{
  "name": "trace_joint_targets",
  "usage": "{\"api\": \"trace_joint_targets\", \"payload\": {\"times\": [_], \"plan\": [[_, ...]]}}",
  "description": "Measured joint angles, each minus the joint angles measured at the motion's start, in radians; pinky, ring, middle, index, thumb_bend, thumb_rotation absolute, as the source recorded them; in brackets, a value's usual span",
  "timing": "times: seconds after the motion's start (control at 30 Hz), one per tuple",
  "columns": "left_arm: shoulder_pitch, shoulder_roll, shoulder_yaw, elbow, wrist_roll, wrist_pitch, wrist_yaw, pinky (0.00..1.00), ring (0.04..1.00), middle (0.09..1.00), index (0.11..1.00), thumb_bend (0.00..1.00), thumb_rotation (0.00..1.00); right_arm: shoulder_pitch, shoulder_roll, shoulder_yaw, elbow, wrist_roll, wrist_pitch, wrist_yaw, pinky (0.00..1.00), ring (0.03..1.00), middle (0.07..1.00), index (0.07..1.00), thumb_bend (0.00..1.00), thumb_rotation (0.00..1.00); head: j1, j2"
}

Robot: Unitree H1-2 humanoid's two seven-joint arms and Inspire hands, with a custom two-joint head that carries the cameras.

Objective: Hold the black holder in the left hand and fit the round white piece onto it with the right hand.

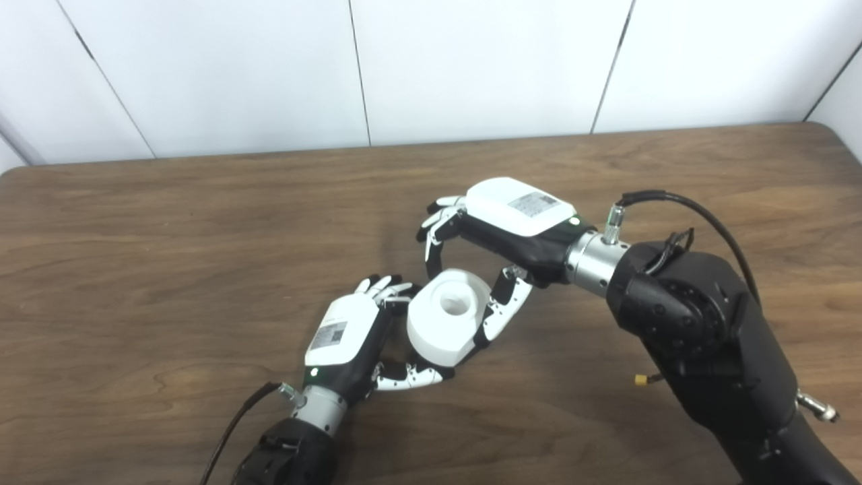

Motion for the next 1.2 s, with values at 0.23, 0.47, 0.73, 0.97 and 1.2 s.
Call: {"api": "trace_joint_targets", "payload": {"times": [0.23,0.47,0.73,0.97,1.2], "plan": [[-0.002,0.0,-0.001,-0.003,0.004,0.006,-0.009,0.97,0.926,0.829,0.488,0.52,0.06,0.0,0.0,0.005,0.0,-0.008,-0.015,-0.003,0.79,0.913,0.801,0.481,0.53,0.13,-0.005,0.0],[-0.003,-0.001,-0.001,-0.003,0.004,0.006,-0.011,0.97,0.924,0.827,0.488,0.52,0.05,0.01,0.0,0.005,0.002,-0.008,-0.053,-0.027,0.78,0.915,0.8,0.481,0.53,0.13,-0.012,0.005],[-0.003,-0.001,0.0,-0.007,0.005,0.008,-0.017,0.98,0.929,0.829,0.488,0.52,0.05,0.008,-0.004,0.003,0.004,-0.009,-0.064,-0.028,0.77,0.907,0.794,0.481,0.52,0.13,-0.017,0.005],[-0.003,-0.001,-0.001,-0.012,0.005,0.015,-0.023,0.98,0.928,0.83,0.489,0.52,0.06,0.008,-0.005,-0.005,0.008,-0.009,-0.064,-0.028,0.77,0.9,0.786,0.481,0.52,0.13,-0.017,0.003],[-0.004,-0.001,-0.001,-0.014,0.006,0.02,-0.026,0.98,0.927,0.827,0.488,0.52,0.05,0.008,-0.009,-0.017,0.021,-0.008,-0.071,-0.037,0.76,0.897,0.785,0.482,0.52,0.13,-0.015,0.002]]}}
